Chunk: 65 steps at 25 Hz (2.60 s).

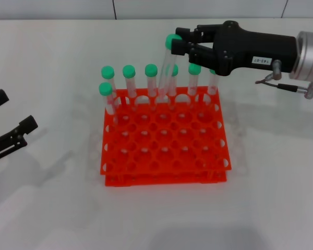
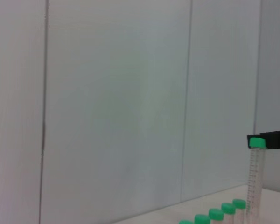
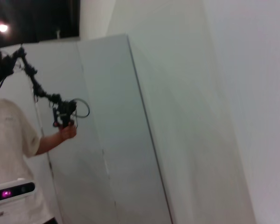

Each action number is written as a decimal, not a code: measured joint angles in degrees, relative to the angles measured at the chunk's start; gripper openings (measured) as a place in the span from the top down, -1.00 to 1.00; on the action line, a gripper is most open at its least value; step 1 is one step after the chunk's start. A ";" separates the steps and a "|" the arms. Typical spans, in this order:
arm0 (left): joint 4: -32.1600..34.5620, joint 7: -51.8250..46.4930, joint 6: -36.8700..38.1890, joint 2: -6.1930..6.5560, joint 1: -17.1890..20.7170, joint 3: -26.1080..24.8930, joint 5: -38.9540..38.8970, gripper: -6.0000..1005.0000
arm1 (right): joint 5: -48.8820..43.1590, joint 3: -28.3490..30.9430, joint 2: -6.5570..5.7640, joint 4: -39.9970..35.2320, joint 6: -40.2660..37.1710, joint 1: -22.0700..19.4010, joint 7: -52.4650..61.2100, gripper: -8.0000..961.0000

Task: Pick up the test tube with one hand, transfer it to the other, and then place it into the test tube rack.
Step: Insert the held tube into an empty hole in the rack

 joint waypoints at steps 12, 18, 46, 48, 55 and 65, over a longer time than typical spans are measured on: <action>-7.30 6.49 0.12 0.15 0.65 -2.78 0.98 -0.74 | -1.47 -2.82 0.22 -0.59 3.93 3.33 1.94 0.36; -9.78 8.54 -0.72 0.24 0.69 -3.07 1.04 -0.74 | -1.45 -5.63 0.54 -1.04 6.76 5.28 2.97 0.36; -11.06 8.91 -1.20 0.14 -0.38 -4.64 1.16 -0.74 | 5.50 -20.15 1.13 -1.52 19.62 8.00 4.58 0.32; -11.31 9.02 -1.25 0.18 -0.53 -4.65 1.16 -0.74 | 5.80 -20.21 1.13 -1.52 19.72 7.95 4.58 0.32; -11.67 9.16 -1.83 0.19 -0.93 -4.65 1.24 -0.74 | 8.35 -22.50 1.13 -1.58 20.20 7.67 4.45 0.31; -11.65 9.19 -1.85 0.10 -0.91 -4.65 1.30 -0.75 | 12.44 -25.47 1.13 -2.24 22.78 6.18 2.10 0.30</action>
